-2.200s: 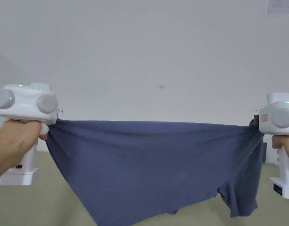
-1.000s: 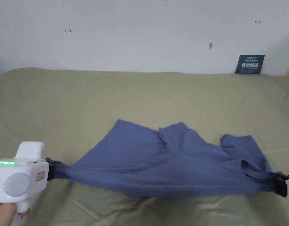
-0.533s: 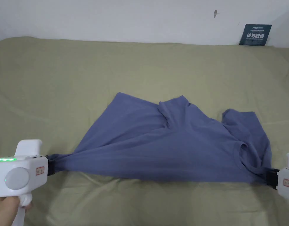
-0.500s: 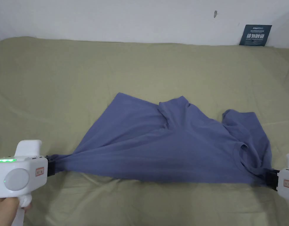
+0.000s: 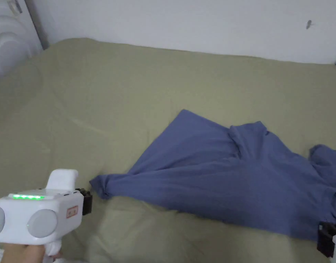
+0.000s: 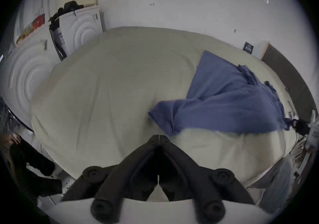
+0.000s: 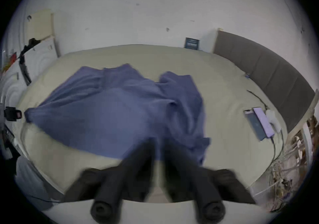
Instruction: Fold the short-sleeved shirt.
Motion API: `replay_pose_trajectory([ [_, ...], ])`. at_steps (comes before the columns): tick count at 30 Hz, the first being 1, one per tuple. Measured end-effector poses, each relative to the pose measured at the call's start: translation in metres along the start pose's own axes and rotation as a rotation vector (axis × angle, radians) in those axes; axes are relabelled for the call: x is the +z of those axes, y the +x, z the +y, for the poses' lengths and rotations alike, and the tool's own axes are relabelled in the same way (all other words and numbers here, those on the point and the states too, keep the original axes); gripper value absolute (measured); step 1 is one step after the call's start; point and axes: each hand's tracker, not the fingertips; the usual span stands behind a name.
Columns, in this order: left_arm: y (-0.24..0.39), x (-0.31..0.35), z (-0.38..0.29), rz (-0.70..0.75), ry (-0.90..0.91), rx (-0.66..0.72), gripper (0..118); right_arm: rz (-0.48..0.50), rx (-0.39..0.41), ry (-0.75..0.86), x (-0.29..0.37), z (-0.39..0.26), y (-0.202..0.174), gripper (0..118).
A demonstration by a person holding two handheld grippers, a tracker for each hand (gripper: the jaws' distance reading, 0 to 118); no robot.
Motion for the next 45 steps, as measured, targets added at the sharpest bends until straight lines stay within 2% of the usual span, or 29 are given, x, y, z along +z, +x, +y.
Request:
replay_pose_trajectory([
  [5, -0.008, -0.008, 0.004, 0.033, -0.029, -0.011, 0, 0.011, 0.084, -0.006, -0.008, -0.016, -0.041, 1],
  [9, -0.012, -0.023, 0.029, 0.000, -0.015, -0.018, 0, 0.052, 0.063, -0.020, -0.019, -0.012, -0.047, 1],
  [10, -0.011, -0.028, 0.037, -0.002, -0.011, -0.017, 5, 0.051, 0.062, -0.017, -0.019, -0.009, -0.049, 1],
  [11, -0.010, -0.032, 0.045, -0.001, -0.009, -0.019, 19, 0.055, 0.060, -0.018, -0.020, -0.007, -0.050, 1],
  [13, -0.003, -0.040, 0.056, -0.014, -0.005, -0.034, 100, 0.066, 0.057, -0.018, -0.022, -0.003, -0.051, 1],
  [14, -0.001, -0.050, 0.061, -0.023, -0.031, -0.041, 118, 0.067, 0.060, -0.016, -0.022, -0.002, -0.052, 1],
  [17, 0.009, -0.064, 0.064, -0.007, -0.052, -0.056, 108, 0.061, 0.076, -0.018, -0.026, 0.000, -0.051, 1],
  [18, 0.015, -0.069, 0.061, 0.001, -0.095, -0.083, 99, 0.058, 0.077, -0.019, -0.027, 0.001, -0.049, 1],
  [19, 0.018, -0.073, 0.059, -0.003, -0.101, -0.087, 82, 0.055, 0.073, -0.021, -0.028, 0.001, -0.047, 1],
  [20, 0.022, -0.075, 0.057, -0.007, -0.104, -0.083, 52, 0.056, 0.064, -0.028, -0.031, 0.003, -0.044, 1],
  [21, 0.018, -0.084, 0.059, -0.030, -0.144, -0.091, 0, 0.057, 0.058, -0.035, -0.033, 0.005, -0.041, 1],
  [23, 0.025, -0.083, 0.053, -0.101, -0.149, -0.082, 1, 0.048, 0.060, -0.037, -0.038, 0.012, -0.036, 1],
  [27, 0.035, -0.083, 0.051, -0.049, -0.143, -0.156, 1, 0.022, 0.076, -0.014, -0.054, 0.040, -0.023, 1],
  [31, 0.024, -0.079, 0.055, -0.065, -0.132, -0.083, 1, 0.007, 0.118, 0.009, -0.086, 0.087, -0.009, 1],
  [36, 0.026, -0.075, 0.048, -0.057, -0.103, -0.035, 1, -0.033, 0.109, -0.064, -0.147, 0.161, 0.010, 1],
  [38, 0.023, -0.080, 0.047, -0.062, -0.104, -0.016, 1, -0.016, 0.102, -0.070, -0.171, 0.182, 0.018, 1],
  [43, 0.027, -0.083, 0.051, -0.047, -0.106, -0.033, 1, -0.058, 0.182, -0.144, -0.231, 0.210, 0.027, 1],
  [44, 0.027, -0.084, 0.052, -0.048, -0.108, -0.034, 1, -0.085, 0.191, -0.159, -0.239, 0.213, 0.028, 4],
  [45, 0.028, -0.085, 0.052, -0.045, -0.113, -0.036, 1, -0.078, 0.179, -0.177, -0.246, 0.215, 0.031, 33],
])
